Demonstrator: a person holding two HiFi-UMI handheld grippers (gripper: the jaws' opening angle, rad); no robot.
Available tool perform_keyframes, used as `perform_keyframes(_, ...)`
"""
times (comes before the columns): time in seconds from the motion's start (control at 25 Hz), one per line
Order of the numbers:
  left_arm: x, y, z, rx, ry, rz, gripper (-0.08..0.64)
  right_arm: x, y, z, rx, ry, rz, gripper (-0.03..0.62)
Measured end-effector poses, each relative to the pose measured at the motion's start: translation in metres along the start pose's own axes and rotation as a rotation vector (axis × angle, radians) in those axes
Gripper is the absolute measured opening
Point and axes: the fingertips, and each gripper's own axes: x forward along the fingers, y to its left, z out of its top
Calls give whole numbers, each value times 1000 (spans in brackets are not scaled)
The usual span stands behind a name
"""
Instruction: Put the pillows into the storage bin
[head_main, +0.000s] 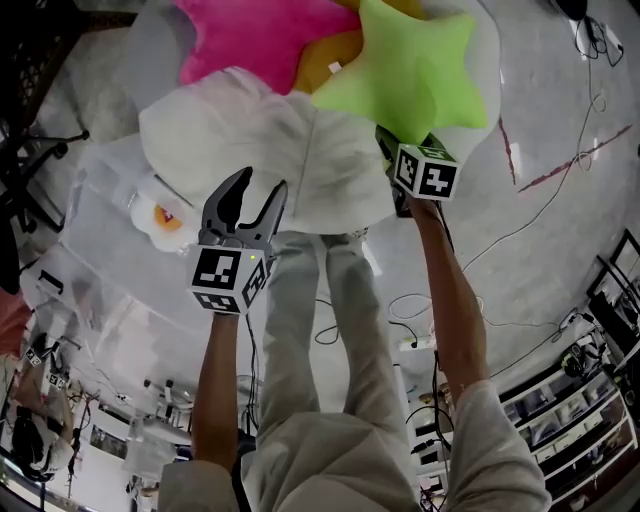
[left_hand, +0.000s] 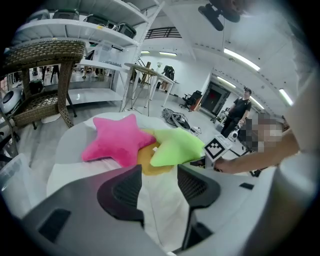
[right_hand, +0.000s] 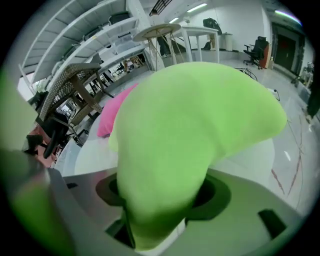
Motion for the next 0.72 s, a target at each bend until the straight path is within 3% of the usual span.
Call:
perform_keyframes(0.4, -48, 24, -3, -67, -67, 68, 222, -91, 82, -15, -194, -66, 90, 302)
perform_keyframes(0.72, -117, 77, -30, -156, -131, 185, 222, -96, 196, -17, -431, -61, 201, 304)
